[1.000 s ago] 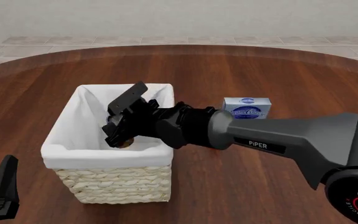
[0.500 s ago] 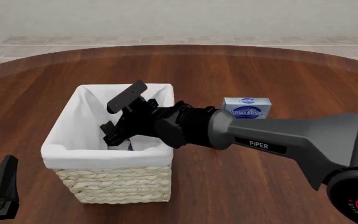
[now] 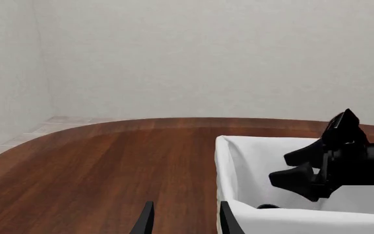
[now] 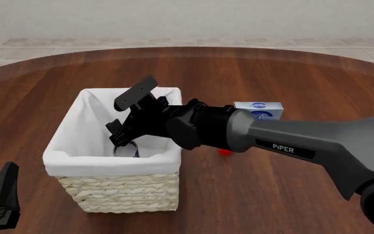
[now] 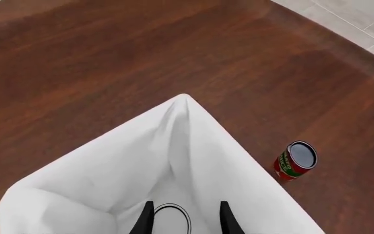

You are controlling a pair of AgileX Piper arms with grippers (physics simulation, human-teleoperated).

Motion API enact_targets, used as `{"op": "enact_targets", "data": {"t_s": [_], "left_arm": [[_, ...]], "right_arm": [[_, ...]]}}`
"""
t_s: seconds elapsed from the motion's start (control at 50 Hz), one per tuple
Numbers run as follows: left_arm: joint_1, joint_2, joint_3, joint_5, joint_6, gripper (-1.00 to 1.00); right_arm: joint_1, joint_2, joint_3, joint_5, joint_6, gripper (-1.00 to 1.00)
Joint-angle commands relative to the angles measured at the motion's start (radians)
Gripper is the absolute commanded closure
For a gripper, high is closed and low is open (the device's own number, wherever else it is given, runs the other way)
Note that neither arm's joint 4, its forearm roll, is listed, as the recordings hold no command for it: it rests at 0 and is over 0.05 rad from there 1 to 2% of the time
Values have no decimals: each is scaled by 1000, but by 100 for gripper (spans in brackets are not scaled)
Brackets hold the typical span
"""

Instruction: Pick up the alphabet soup and put it in the basket.

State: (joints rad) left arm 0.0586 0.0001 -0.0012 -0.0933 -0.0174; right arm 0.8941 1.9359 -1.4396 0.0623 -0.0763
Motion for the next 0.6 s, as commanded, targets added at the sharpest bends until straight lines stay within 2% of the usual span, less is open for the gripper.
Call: {"op": "enact_targets", "data": {"t_s": [0.02,0.6], "left_arm": [[0,0,0,0,0,-100],[0,0,0,0,1,-100]], "right_arm": [[-5,-34,3,11,0,-100],[-16,-129,26,30,-9,-100]]}}
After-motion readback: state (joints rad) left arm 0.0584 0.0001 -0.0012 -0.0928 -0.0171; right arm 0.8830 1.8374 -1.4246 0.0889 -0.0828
